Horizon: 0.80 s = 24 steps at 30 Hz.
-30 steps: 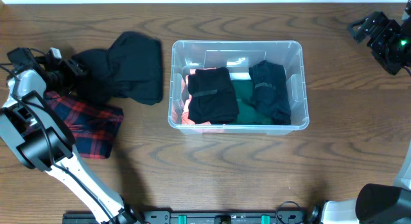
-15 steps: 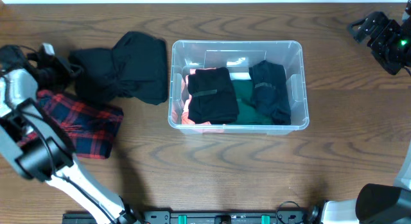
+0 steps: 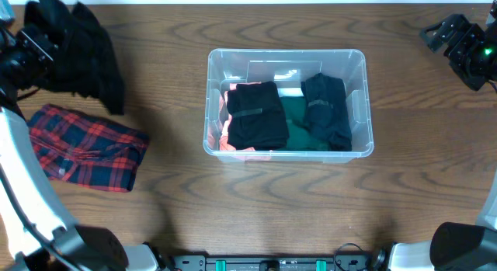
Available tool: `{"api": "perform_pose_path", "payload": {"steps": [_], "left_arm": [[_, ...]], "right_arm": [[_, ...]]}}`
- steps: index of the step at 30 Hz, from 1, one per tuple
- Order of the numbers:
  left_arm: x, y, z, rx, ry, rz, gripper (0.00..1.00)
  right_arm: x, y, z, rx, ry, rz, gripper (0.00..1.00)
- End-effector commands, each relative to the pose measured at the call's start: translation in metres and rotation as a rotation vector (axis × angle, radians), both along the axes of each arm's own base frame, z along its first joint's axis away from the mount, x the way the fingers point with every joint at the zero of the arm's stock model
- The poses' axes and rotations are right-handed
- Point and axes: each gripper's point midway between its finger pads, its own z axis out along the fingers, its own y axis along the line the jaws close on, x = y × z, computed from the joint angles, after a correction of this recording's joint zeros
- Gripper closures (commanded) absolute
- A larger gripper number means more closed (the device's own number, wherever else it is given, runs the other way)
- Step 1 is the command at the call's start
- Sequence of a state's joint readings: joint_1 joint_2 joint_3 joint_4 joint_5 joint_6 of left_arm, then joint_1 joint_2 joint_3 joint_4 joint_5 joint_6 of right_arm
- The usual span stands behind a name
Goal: Pack container
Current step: 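Lift the black garment over and into the bin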
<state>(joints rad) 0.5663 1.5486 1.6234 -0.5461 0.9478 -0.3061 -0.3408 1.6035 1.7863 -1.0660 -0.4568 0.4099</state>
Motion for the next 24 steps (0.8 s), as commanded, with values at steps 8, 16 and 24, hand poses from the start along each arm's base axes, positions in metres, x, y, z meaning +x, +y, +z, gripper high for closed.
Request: {"api": "perform_pose_path", "payload": {"steps": [8, 16, 24], "left_arm": [[-0.039, -0.148, 0.121, -0.182, -0.234, -0.329, 0.94], [-0.042, -0.268, 0.102, -0.182, -0.150, -0.461, 0.94], [-0.041, -0.356, 0.051, -0.116, -0.016, -0.473, 0.94]], "right_arm": [[-0.001, -0.001, 0.000, 0.012, 0.001, -0.002, 0.01], [-0.001, -0.001, 0.000, 0.012, 0.000, -0.002, 0.01], [-0.001, -0.001, 0.000, 0.012, 0.000, -0.002, 0.01]]}}
